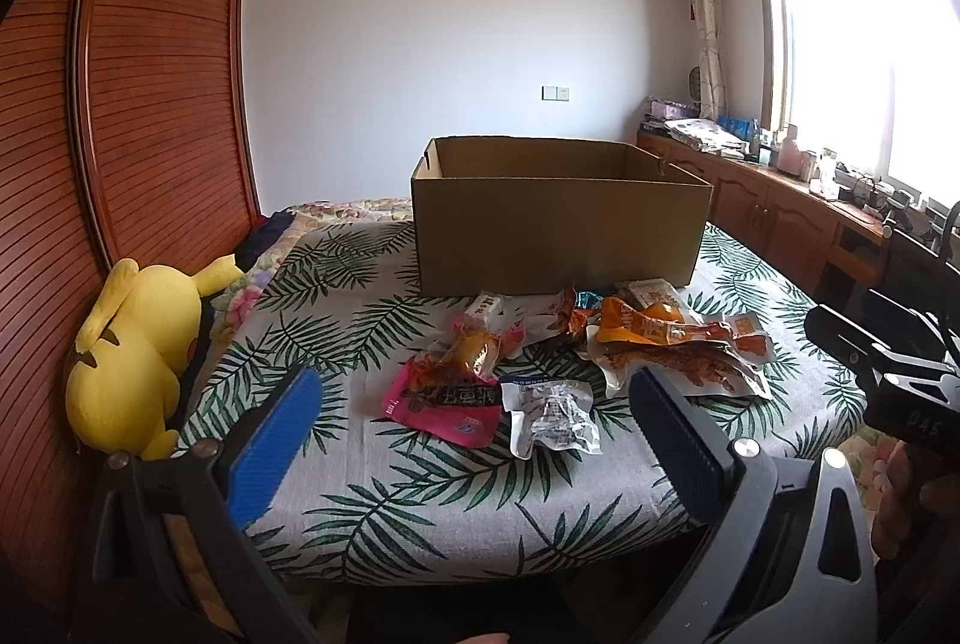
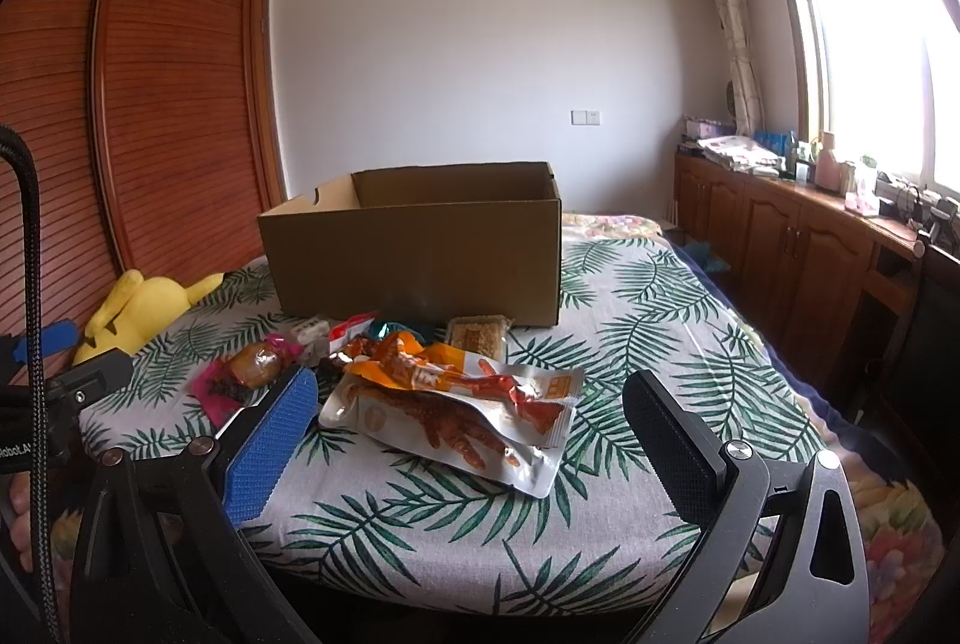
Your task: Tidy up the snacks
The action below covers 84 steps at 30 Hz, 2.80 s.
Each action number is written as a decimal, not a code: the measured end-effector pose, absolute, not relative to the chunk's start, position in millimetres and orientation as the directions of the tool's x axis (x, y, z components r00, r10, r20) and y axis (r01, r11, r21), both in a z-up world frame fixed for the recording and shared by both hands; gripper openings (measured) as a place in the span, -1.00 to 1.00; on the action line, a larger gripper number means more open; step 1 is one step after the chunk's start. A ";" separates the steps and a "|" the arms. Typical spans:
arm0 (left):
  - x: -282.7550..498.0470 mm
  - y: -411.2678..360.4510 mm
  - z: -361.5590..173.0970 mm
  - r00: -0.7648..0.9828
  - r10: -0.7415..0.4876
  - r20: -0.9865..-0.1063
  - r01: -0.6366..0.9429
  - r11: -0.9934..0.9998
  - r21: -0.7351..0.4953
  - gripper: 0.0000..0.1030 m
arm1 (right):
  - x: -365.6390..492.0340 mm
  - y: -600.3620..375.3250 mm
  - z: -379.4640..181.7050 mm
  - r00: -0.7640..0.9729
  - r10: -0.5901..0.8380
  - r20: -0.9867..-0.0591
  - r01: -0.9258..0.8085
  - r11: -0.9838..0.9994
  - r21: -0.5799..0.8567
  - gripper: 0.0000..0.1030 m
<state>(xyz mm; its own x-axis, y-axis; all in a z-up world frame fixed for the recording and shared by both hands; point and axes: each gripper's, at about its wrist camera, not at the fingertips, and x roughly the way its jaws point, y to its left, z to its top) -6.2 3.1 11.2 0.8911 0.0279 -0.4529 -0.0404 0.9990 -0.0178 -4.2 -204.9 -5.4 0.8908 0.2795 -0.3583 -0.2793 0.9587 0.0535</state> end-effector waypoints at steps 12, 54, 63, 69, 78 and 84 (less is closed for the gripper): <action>-7.1 1.0 11.6 0.893 0.026 -0.449 -0.038 0.999 -0.017 1.00 | -5.0 -204.3 -4.9 0.891 0.280 -0.358 -0.279 0.959 0.054 1.00; 59.1 40.4 -40.9 0.794 -0.010 -0.608 -0.028 0.998 -0.052 0.99 | 54.5 -210.0 -39.0 0.818 0.295 -0.494 -0.353 0.935 -0.027 0.97; 90.3 41.8 -34.5 0.793 -0.049 -0.607 0.045 0.999 -0.021 0.97 | 77.2 -203.4 -43.7 0.772 0.311 -0.555 -0.402 0.914 -0.047 0.95; 116.9 41.7 -34.7 0.746 -0.101 -0.658 0.096 0.994 -0.043 0.97 | 87.5 -196.7 -41.9 0.749 0.320 -0.580 -0.437 0.897 -0.070 0.92; 143.6 32.3 -44.4 0.669 -0.130 -0.732 0.154 0.987 -0.035 0.88 | 107.5 -183.6 -40.5 0.680 0.359 -0.639 -0.532 0.842 -0.094 0.71; 156.0 28.7 -49.0 0.632 -0.127 -0.764 0.160 0.987 -0.031 0.75 | 118.1 -168.9 -45.0 0.641 0.362 -0.676 -0.587 0.800 -0.128 0.65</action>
<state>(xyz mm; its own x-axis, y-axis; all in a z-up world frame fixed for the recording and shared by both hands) 156.0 28.7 -49.0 0.6322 -0.1268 -0.7644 0.1600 0.9866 -0.0313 118.1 -168.9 -45.0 0.6415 0.3624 -0.6762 -0.5866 0.7997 -0.1280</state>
